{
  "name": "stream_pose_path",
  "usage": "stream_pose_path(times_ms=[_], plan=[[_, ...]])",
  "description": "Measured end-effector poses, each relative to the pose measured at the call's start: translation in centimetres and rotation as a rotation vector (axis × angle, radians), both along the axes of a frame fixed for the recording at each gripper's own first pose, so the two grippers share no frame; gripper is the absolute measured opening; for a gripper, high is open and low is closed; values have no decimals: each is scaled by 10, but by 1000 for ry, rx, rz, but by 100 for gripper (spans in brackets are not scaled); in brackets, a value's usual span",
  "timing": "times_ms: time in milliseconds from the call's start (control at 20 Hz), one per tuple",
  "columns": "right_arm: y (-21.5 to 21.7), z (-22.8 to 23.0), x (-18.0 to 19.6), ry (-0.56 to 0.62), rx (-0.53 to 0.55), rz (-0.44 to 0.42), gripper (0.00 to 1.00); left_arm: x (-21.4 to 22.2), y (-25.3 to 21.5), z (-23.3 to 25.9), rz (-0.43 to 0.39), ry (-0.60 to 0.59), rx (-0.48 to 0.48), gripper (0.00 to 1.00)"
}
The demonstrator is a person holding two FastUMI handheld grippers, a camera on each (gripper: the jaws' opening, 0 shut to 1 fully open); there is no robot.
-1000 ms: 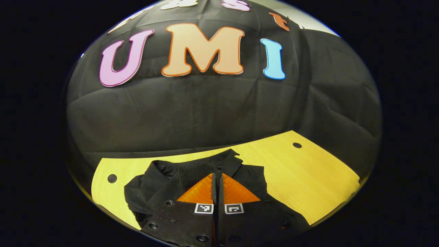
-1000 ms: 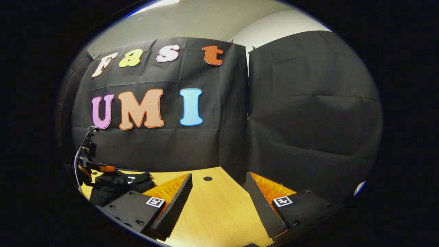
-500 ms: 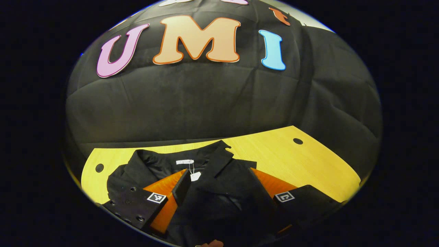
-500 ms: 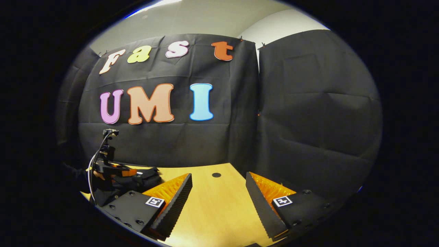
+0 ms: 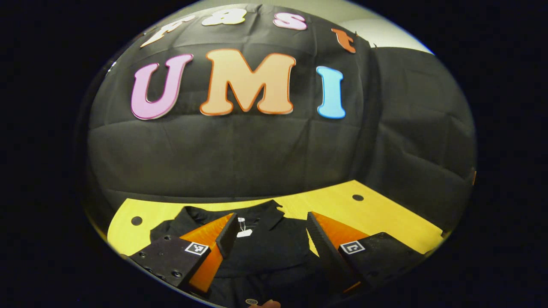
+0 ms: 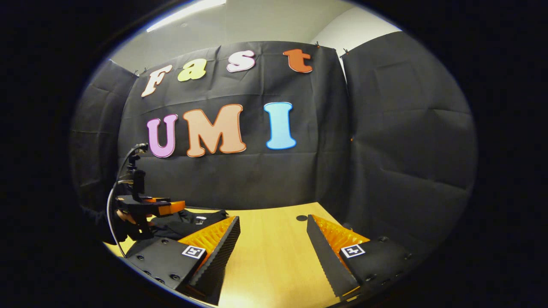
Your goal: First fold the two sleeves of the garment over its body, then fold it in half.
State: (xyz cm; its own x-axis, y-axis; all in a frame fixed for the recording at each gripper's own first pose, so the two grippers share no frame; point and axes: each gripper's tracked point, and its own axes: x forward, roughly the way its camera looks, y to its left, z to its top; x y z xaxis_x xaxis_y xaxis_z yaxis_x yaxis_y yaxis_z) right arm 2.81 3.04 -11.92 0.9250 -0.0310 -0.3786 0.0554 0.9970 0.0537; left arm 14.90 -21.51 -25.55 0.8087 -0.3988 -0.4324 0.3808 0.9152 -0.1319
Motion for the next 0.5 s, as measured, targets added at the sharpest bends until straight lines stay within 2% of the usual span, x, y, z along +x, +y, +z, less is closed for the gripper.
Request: stream_pose_path(times_ms=[250, 500], plan=[[53, -4, 12, -5, 17, 109, 98, -27, 82, 54, 86, -110, -1, 94], [103, -26, 11, 35, 20, 211, 99, -80, 166, 59, 195, -91, 56, 94]])
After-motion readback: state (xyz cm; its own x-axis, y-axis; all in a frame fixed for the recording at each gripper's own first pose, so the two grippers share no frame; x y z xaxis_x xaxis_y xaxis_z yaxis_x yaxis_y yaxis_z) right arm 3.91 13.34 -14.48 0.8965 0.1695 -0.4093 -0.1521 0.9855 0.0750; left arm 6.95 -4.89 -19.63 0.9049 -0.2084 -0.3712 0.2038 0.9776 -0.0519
